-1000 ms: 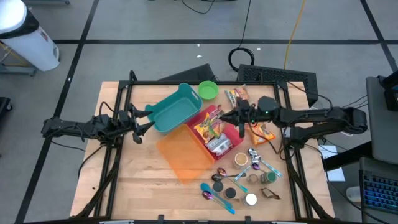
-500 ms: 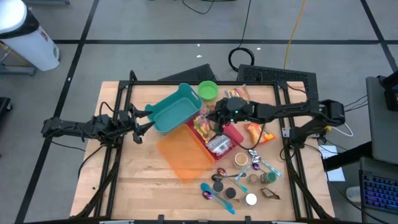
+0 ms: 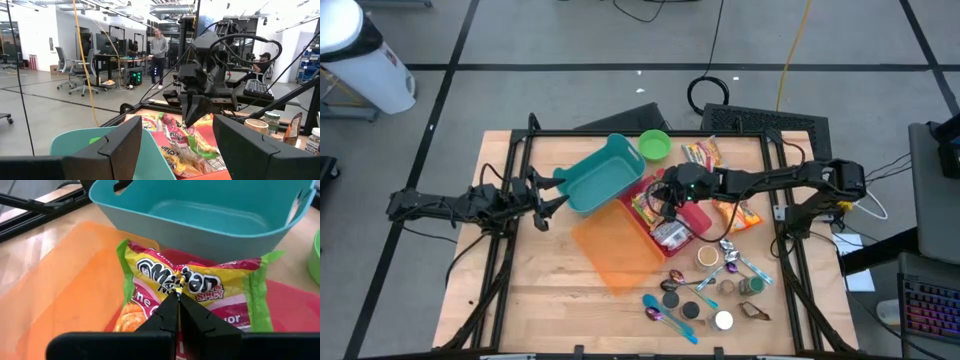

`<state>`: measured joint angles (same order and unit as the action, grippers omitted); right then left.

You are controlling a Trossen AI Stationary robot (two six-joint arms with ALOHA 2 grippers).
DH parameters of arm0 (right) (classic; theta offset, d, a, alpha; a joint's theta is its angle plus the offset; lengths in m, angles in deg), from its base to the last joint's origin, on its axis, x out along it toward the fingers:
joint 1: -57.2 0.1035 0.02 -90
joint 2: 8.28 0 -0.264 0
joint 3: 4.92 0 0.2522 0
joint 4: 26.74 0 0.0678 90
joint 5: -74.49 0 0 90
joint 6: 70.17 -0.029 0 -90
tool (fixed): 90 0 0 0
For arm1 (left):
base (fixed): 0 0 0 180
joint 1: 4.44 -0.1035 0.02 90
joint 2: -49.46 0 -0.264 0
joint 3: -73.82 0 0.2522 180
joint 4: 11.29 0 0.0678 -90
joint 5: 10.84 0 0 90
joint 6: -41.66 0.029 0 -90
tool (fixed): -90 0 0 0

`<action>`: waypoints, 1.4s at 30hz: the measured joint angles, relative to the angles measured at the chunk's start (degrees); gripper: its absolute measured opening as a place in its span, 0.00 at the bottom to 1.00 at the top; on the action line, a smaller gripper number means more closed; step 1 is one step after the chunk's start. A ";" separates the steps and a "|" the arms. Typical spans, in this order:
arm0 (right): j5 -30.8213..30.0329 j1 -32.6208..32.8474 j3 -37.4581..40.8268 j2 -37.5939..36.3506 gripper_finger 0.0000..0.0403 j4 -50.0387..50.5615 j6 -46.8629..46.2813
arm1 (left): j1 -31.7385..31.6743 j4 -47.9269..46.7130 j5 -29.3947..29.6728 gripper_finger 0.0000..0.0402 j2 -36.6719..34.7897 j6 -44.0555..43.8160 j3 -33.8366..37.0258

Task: Pick & Place Food Item
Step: Put the green noodle pack into the red bin, then put the blue noodle pack into the red bin

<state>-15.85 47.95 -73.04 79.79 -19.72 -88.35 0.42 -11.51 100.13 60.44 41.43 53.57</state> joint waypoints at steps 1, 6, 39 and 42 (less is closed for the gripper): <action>-0.04 0.02 0.14 0.00 0.00 -0.08 -0.36 | 0.00 0.01 0.00 0.63 0.00 -0.01 0.01; -2.10 0.00 0.92 2.31 0.00 -0.07 -1.64 | 0.00 0.01 0.00 0.63 0.00 -0.01 0.01; -2.55 -0.06 1.07 -3.81 0.48 -0.64 7.29 | 0.00 0.01 -0.02 0.63 -0.02 0.00 0.01; -2.65 -0.44 1.07 -7.52 0.52 4.51 8.09 | 0.00 0.02 -0.02 0.63 -0.02 -0.01 0.01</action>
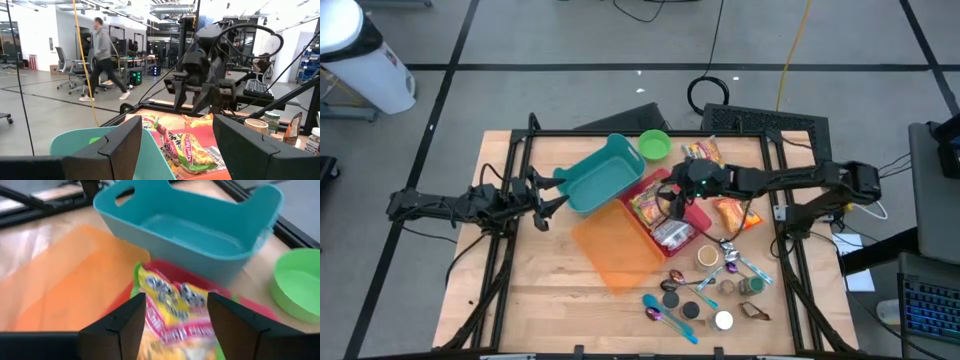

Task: Pick & Place Food Item
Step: Put the blue noodle pack into the red bin

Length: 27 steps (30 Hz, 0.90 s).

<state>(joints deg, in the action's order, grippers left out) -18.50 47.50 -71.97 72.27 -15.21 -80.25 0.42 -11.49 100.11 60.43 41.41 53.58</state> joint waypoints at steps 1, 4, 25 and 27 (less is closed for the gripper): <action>-0.13 -0.13 0.00 -1.30 0.53 1.67 0.17 | 0.00 0.00 0.00 0.63 0.02 0.02 0.00; -2.26 -0.66 0.00 -5.30 0.55 7.44 0.34 | 0.00 0.00 0.00 0.63 0.01 0.00 0.00; -14.14 -1.17 0.76 -18.43 0.52 51.36 -17.75 | 0.00 0.00 0.00 0.63 0.01 0.02 0.00; -16.74 -1.95 1.91 -18.32 0.51 47.25 -16.66 | 0.00 0.00 0.00 0.63 0.00 0.00 0.00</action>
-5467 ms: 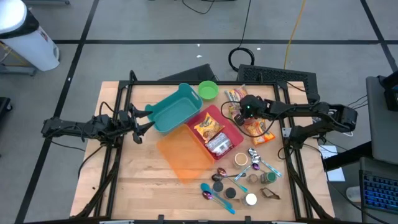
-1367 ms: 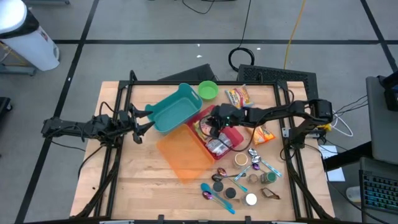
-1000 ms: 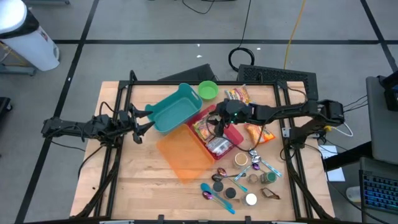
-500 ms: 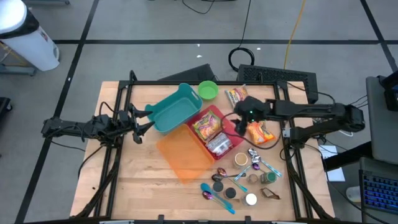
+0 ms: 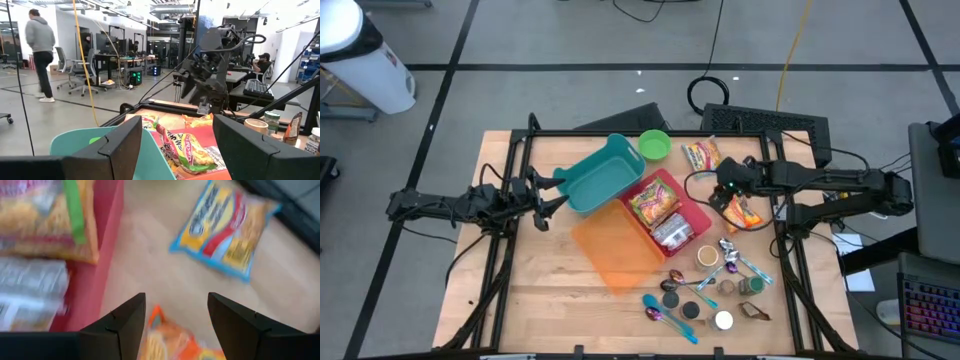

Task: Pick & Place Food Item
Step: Put the blue noodle pack into the red bin

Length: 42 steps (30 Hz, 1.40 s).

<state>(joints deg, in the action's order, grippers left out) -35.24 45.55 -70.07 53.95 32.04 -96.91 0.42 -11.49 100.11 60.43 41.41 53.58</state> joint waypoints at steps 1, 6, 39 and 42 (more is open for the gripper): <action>0.05 -0.76 0.60 0.01 0.51 -2.51 1.12 | 0.00 0.00 0.00 0.63 -0.01 0.02 -0.01; 6.18 -7.13 3.74 1.52 0.50 -14.11 8.02 | 0.00 -0.02 0.00 0.63 0.01 0.01 0.00; 34.86 -27.62 6.36 15.57 0.46 -25.46 18.77 | 0.00 0.00 0.00 0.63 0.00 0.01 0.00; 33.26 -26.83 6.33 14.13 0.45 -28.50 21.66 | 0.00 0.00 0.00 0.63 -0.01 0.00 0.00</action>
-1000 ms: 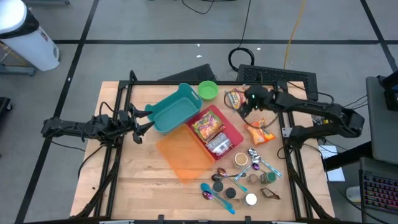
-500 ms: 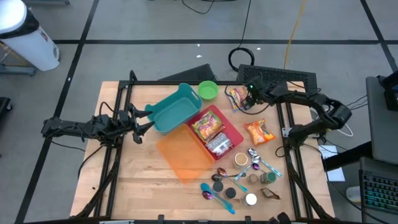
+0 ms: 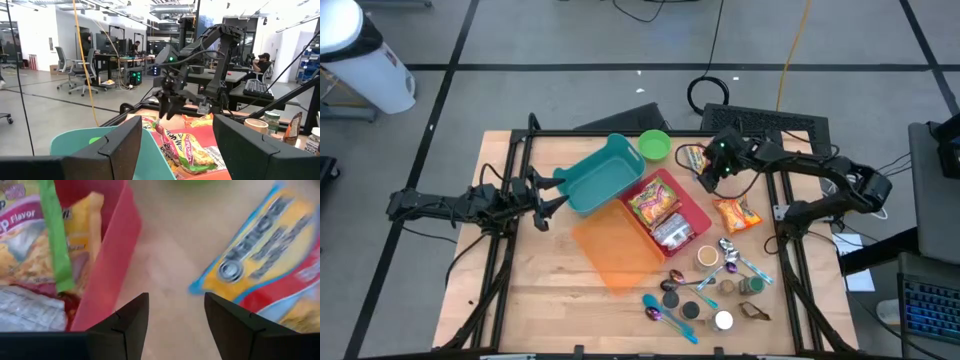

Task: Pick & Place Food Item
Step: Put the blue noodle pack into the red bin

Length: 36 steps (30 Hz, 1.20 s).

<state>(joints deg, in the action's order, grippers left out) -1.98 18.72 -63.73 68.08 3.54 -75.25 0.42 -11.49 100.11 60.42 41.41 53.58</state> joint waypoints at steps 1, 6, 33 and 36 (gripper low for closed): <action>-2.06 0.00 0.00 -0.44 0.45 -1.05 0.30 | 0.00 0.00 0.00 0.63 0.00 0.00 -0.01; -19.12 -1.12 -0.08 -1.05 0.44 -4.09 0.21 | 0.00 -0.01 0.00 0.63 0.02 0.02 0.00; -10.09 -9.54 3.30 4.35 0.40 3.89 -2.69 | 0.00 -0.02 0.00 0.63 0.02 0.00 0.00; -1.42 -8.46 3.30 4.35 0.40 3.68 -3.26 | 0.00 -0.02 0.00 0.63 0.02 0.00 0.00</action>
<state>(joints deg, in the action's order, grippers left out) -3.41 10.27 -60.43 72.43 7.22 -78.51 0.42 -11.51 100.11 60.44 41.41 53.58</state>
